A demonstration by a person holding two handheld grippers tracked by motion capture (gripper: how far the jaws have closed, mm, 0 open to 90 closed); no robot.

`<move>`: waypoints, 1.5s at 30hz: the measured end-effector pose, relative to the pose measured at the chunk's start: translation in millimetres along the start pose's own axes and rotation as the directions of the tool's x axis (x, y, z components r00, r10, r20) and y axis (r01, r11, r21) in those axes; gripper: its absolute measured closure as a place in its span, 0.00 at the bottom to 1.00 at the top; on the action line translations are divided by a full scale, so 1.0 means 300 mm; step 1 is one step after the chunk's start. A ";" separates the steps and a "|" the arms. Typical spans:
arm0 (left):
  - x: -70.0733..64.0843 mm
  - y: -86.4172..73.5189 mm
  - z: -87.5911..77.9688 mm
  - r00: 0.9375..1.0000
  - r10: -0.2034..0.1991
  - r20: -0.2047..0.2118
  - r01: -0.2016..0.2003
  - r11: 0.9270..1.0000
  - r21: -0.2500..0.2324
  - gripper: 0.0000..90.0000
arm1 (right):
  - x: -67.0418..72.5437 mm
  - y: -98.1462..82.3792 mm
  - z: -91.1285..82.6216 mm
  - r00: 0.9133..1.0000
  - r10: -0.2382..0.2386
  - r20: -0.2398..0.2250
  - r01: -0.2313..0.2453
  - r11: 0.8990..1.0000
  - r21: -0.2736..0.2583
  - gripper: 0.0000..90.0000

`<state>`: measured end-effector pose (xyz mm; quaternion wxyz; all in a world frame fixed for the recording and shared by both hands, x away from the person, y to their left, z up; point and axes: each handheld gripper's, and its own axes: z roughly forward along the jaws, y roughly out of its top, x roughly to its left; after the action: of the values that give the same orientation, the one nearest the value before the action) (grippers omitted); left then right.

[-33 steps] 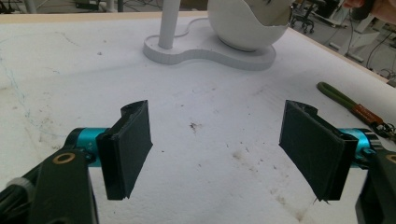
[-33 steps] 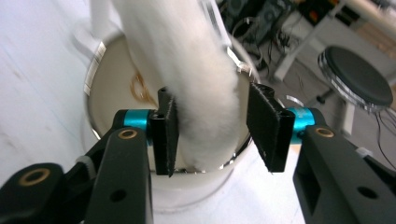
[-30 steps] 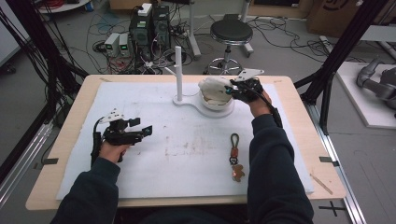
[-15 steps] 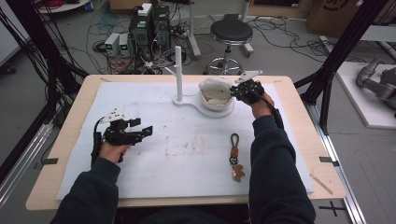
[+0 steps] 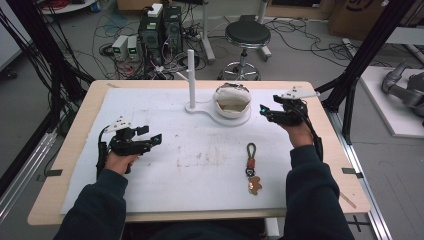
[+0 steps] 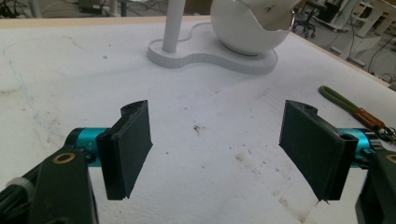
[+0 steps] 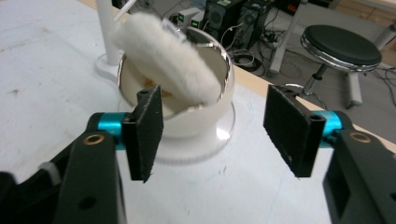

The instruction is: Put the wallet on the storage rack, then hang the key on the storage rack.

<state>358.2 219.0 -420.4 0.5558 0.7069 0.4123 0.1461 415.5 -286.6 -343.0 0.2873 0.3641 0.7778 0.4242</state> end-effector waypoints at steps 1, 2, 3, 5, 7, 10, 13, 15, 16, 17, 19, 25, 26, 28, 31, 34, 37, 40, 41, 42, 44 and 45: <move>0.000 0.001 -0.002 1.000 0.005 -0.006 -0.005 1.000 -0.007 0.28 | 0.000 0.000 0.000 1.000 0.000 0.000 0.000 1.000 0.000 0.36; 0.002 0.003 -0.004 1.000 0.008 -0.027 -0.009 1.000 -0.027 0.25 | 0.005 -0.046 -0.018 1.000 0.012 0.010 -0.012 1.000 0.002 0.32; 0.004 0.004 -0.005 0.999 0.009 -0.038 -0.010 0.999 -0.035 0.23 | 0.005 -0.077 -0.028 0.999 0.036 0.006 -0.036 0.999 0.006 0.29; 0.007 0.004 -0.005 0.999 0.011 -0.050 -0.013 0.999 -0.043 0.21 | 0.007 -0.125 -0.039 0.998 0.067 0.011 -0.067 0.998 0.011 0.25; 0.012 0.003 -0.003 0.998 0.011 -0.059 -0.014 0.999 -0.048 0.21 | 0.006 -0.147 -0.044 0.997 0.077 0.006 -0.077 0.997 0.015 0.25; 0.012 0.002 0.001 0.998 0.019 -0.062 -0.021 0.999 -0.040 0.21 | 0.007 -0.203 -0.058 0.995 0.097 0.000 -0.097 0.995 0.035 0.25; 0.008 0.003 0.001 0.998 0.025 -0.065 -0.027 0.999 -0.040 0.21 | 0.005 -0.212 -0.069 0.995 0.103 -0.008 -0.103 0.994 0.028 0.25; 0.012 0.002 -0.001 0.997 0.020 -0.072 -0.023 0.999 -0.039 0.21 | 0.006 -0.210 -0.085 0.994 0.105 -0.009 -0.104 0.994 0.010 0.25; 0.012 0.002 -0.001 0.997 0.020 -0.072 -0.023 0.999 -0.039 0.21 | 0.006 -0.210 -0.085 0.994 0.105 -0.009 -0.104 0.994 0.010 0.25; 0.014 0.002 -0.001 0.997 0.019 -0.072 -0.022 0.999 -0.042 0.21 | 0.012 -0.211 -0.092 0.995 0.099 -0.015 -0.099 0.995 0.008 0.25; 0.017 0.002 -0.001 0.997 0.017 -0.072 -0.020 0.999 -0.037 0.21 | 0.018 -0.213 -0.093 0.996 0.091 -0.018 -0.090 0.996 0.020 0.25; 0.018 0.000 0.002 0.998 0.014 -0.062 -0.016 0.999 -0.030 0.21 | 0.031 -0.226 -0.071 0.995 0.073 -0.075 -0.067 0.995 0.072 0.33; 0.019 0.000 0.003 0.998 0.012 -0.060 -0.013 1.000 -0.028 0.21 | 0.035 -0.226 -0.069 0.994 0.070 -0.088 -0.063 0.995 0.081 0.35; 0.017 0.000 0.002 0.998 0.012 -0.063 -0.014 1.000 -0.026 0.21 | 0.042 -0.228 -0.064 0.993 0.055 -0.108 -0.045 0.995 0.093 0.38; 0.013 -0.001 0.001 0.998 0.018 -0.064 -0.019 1.000 -0.016 0.21 | 0.051 -0.233 -0.056 0.988 0.038 -0.150 -0.020 0.993 0.118 0.46; 0.012 -0.002 0.004 0.997 0.023 -0.068 -0.023 1.000 -0.006 0.21 | 0.062 -0.237 -0.044 0.980 0.005 -0.197 0.023 0.990 0.139 0.57; 0.006 -0.006 -0.001 0.997 0.024 -0.077 -0.023 1.000 0.003 0.21 | 0.076 -0.238 -0.032 0.970 -0.024 -0.242 0.063 0.986 0.154 0.65; 0.006 -0.009 -0.006 0.996 0.022 -0.086 -0.021 1.000 0.006 0.22 | 0.098 -0.240 -0.013 0.953 -0.059 -0.296 0.114 0.979 0.171 0.68; 0.007 -0.009 -0.006 0.996 0.023 -0.089 -0.022 1.000 0.008 0.22 | 0.105 -0.241 -0.005 0.950 -0.072 -0.304 0.130 0.976 0.177 0.67; 0.008 -0.010 -0.006 0.996 0.022 -0.090 -0.022 1.000 0.010 0.22 | 0.114 -0.243 0.005 0.947 -0.086 -0.311 0.150 0.970 0.189 0.64; 0.007 -0.011 -0.005 0.996 0.020 -0.090 -0.019 1.000 0.012 0.22 | 0.135 -0.248 0.028 0.940 -0.103 -0.325 0.180 0.960 0.215 0.62; 0.006 -0.011 -0.004 0.996 0.021 -0.088 -0.020 1.000 0.014 0.22 | 0.144 -0.249 0.036 0.935 -0.107 -0.337 0.189 0.956 0.222 0.61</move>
<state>357.2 221.3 -423.5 0.5309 0.7075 0.4301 0.1805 375.1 -274.7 -419.0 0.1396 0.2633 0.8869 0.3530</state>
